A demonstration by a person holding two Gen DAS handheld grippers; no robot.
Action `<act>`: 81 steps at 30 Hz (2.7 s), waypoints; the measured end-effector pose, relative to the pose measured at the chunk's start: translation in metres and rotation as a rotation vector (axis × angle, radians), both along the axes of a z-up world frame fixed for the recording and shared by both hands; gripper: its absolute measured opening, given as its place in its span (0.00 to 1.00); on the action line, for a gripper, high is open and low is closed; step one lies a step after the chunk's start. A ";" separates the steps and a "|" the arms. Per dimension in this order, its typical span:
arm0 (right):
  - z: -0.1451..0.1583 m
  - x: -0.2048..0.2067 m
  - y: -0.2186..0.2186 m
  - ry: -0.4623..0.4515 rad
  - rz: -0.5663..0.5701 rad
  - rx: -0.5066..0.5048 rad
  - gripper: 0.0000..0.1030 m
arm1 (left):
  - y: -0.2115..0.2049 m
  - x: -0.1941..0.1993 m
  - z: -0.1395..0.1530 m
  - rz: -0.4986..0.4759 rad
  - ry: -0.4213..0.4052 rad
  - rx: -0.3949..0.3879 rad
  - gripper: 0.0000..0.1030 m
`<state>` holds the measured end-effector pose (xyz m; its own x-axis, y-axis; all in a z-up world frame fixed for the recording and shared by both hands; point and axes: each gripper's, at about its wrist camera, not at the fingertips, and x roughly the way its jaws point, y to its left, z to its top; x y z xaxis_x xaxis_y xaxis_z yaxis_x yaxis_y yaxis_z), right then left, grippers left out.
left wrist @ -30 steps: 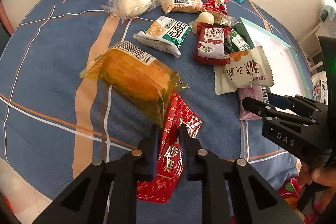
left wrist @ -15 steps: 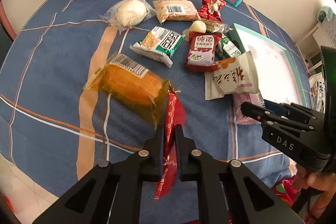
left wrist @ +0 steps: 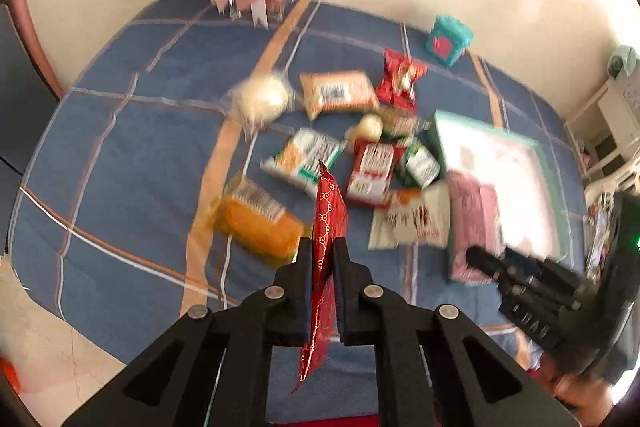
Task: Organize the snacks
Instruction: 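Lift and carry red packet with left tool while right tool carries pink packet to tray, then open left tool over tray while right tool releases pink packet into tray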
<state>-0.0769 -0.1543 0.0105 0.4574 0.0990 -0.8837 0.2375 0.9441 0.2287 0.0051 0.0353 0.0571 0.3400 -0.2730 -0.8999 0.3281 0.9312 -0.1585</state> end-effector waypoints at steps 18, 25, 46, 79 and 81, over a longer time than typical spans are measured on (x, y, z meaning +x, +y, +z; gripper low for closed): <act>0.025 -0.035 -0.090 -0.083 -0.242 0.018 0.35 | -0.128 -0.017 0.086 -0.083 -0.098 -0.202 0.09; 0.023 -0.066 -0.155 -0.064 -0.405 -0.018 0.35 | -0.189 -0.032 0.087 -0.171 -0.077 -0.271 0.09; -0.023 -0.046 -0.205 -0.015 -0.460 -0.007 0.35 | -0.220 0.019 -0.061 -0.084 0.128 -0.239 0.09; -0.051 0.013 -0.233 0.018 -0.416 -0.114 0.37 | -0.253 0.065 -0.116 -0.055 0.158 -0.212 0.09; -0.051 0.014 -0.233 0.021 -0.419 -0.111 0.37 | -0.253 0.065 -0.113 -0.055 0.149 -0.179 0.10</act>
<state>-0.0634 -0.3873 -0.0409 0.4198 -0.1880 -0.8879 0.6094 0.7834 0.1222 0.0706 -0.2178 -0.0561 0.1871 -0.4474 -0.8746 0.3376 0.8653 -0.3704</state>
